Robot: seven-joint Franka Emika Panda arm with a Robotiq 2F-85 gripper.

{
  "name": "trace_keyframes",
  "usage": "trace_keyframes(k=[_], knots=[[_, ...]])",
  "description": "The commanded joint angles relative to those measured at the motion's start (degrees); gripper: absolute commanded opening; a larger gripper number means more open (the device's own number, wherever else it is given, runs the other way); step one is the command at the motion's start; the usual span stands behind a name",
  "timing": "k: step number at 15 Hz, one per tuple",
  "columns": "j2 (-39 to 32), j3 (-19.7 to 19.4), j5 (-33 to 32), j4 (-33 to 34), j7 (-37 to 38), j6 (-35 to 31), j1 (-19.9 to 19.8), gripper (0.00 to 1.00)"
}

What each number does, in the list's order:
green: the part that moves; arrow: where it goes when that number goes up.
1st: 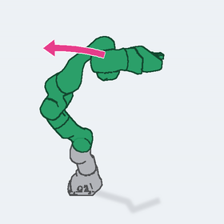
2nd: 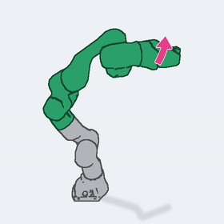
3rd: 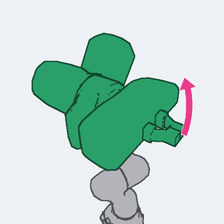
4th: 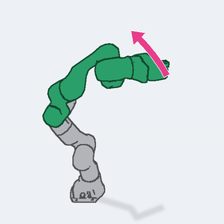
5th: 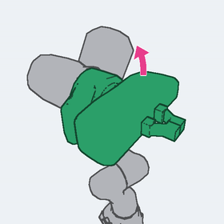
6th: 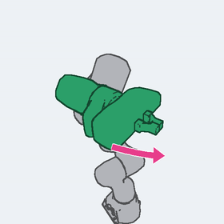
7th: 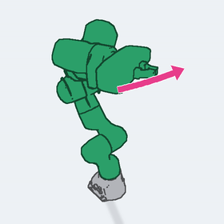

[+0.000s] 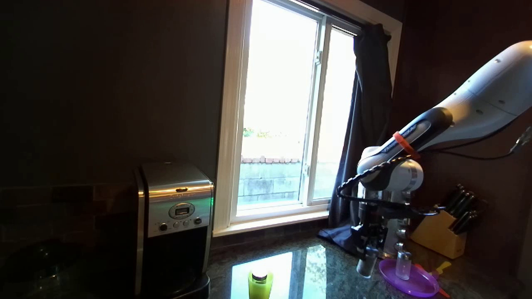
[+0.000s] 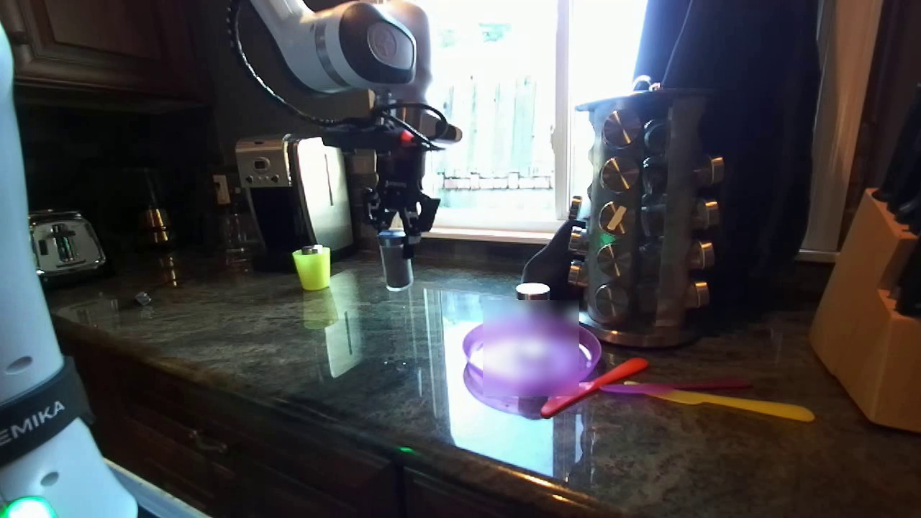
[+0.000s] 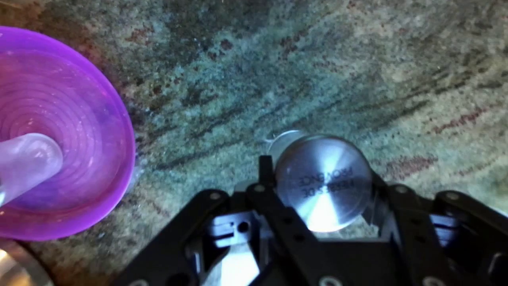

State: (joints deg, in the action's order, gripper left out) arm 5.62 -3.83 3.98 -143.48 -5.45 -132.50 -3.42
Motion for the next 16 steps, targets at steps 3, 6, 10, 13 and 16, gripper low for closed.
trace_keyframes(k=[3,6,10,13,16], knots=[[18.57,1.73,-3.42,-3.06,12.29,-0.18,-1.37,0.24],[22.32,3.61,-5.31,-1.94,20.83,-0.58,-3.82,0.24],[23.27,4.57,-2.82,-1.01,30.64,4.87,-6.02,0.27],[21.89,4.22,-1.68,-1.07,33.93,7.24,-6.56,0.24],[20.09,3.95,-0.32,-0.56,35.30,8.38,-6.40,0.24]])
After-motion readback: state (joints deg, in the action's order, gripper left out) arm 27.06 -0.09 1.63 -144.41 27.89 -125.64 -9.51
